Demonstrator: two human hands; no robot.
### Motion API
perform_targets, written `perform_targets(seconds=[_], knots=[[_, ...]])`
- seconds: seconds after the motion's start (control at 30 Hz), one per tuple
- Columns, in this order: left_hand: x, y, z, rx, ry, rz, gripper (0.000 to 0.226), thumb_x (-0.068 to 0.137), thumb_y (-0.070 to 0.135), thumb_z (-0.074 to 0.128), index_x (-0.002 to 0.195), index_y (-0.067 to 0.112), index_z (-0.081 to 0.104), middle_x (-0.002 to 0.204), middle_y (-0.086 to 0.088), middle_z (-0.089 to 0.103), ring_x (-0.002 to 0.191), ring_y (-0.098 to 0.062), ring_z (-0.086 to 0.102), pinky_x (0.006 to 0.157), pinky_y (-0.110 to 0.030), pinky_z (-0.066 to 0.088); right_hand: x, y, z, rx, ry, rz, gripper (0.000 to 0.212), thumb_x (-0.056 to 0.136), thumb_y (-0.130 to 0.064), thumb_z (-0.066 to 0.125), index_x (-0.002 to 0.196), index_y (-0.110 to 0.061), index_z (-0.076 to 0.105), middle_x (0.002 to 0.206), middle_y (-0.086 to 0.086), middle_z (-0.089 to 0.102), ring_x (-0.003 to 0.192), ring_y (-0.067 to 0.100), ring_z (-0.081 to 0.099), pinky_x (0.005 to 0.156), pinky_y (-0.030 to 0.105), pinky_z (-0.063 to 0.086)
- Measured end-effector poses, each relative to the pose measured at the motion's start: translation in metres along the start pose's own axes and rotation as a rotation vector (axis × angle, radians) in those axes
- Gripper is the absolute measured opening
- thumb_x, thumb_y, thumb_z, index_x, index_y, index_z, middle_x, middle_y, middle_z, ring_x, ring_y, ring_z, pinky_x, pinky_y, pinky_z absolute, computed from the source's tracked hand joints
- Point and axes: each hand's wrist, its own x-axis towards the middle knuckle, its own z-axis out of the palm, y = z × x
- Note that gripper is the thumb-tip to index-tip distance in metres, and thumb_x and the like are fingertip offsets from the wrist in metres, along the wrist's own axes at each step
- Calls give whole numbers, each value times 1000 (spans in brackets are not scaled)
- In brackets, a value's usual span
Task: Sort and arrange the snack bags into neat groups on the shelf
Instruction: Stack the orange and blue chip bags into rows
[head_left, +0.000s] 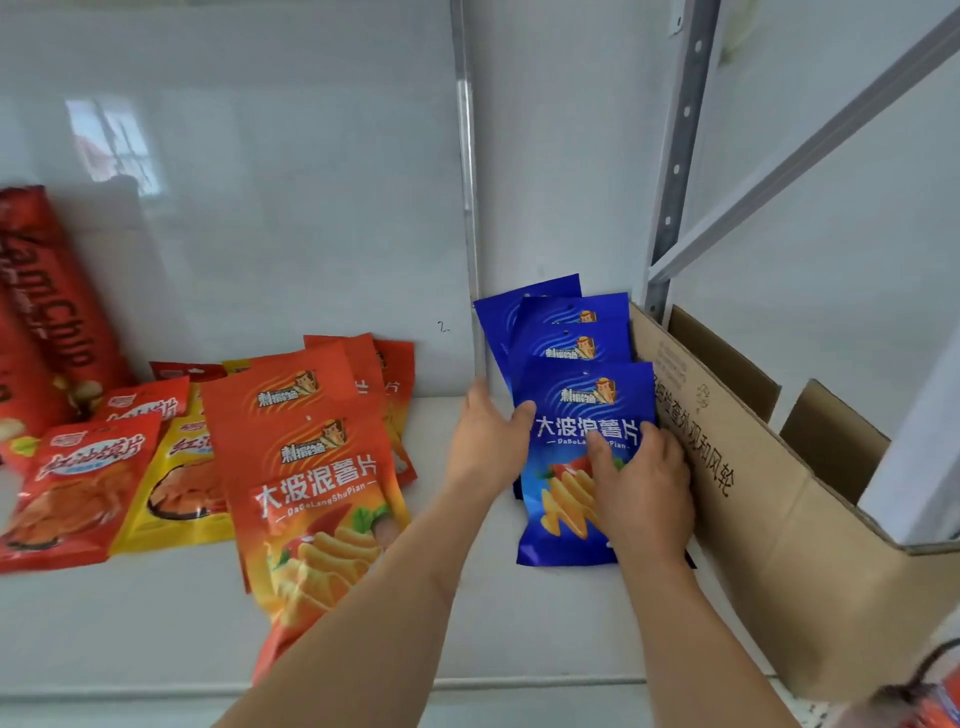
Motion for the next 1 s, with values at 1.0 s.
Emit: perform_targets(seconds=[1.0], knots=[[39, -109, -201, -320, 202, -325, 90, 56, 57, 77, 134, 28, 44, 127, -3, 63, 102, -27, 70, 83, -48, 61, -104, -159, 87, 263, -550, -35, 55, 86, -65, 57, 128, -33, 43, 114, -15, 62, 102, 16, 64, 88, 35, 47]])
